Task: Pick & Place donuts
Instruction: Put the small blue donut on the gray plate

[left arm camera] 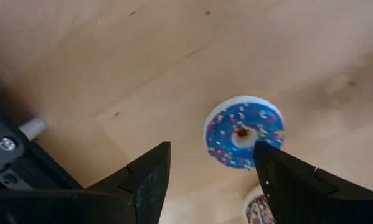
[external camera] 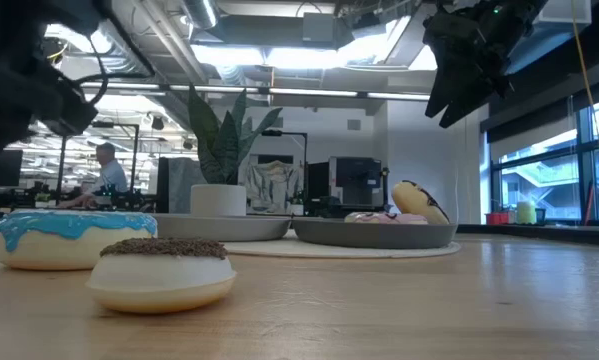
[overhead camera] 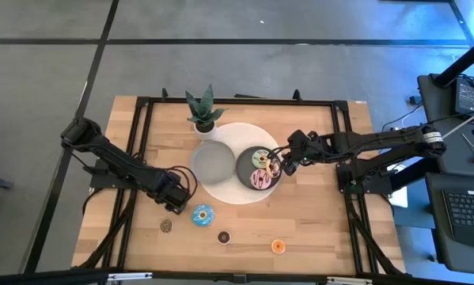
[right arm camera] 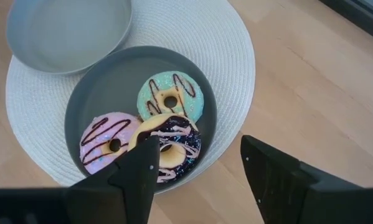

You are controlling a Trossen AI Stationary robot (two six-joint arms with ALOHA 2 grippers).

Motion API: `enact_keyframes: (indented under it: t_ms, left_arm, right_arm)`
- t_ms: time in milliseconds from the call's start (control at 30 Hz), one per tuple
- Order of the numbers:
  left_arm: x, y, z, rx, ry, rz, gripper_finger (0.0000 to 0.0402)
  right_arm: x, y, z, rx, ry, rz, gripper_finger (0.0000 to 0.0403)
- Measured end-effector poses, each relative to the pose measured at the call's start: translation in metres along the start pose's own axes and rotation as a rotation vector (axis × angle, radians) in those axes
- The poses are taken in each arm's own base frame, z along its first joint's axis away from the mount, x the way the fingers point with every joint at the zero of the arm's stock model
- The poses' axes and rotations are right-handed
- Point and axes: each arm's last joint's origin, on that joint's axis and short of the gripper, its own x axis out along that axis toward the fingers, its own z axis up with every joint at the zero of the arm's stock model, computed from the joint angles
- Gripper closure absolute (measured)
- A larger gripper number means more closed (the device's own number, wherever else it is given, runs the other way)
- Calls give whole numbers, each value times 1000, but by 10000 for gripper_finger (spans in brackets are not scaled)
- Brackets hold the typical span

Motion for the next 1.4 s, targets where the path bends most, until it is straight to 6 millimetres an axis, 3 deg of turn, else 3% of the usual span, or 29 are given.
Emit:
enact_keyframes:
  t_ms: [267, 767, 1400]
  left_arm:
    - [13, -5, 0, -24, 46, 56, 178]
    - [14, -12, 1, -16, 28, -1, 181]
    - [14, -12, 3, -16, -24, 0, 326]
  right_arm:
    - [0, 0, 0, 0, -1, 1, 174]
    - [0, 0, 0, 0, -2, 1, 177]
    - [0, 0, 0, -2, -1, 1, 174]
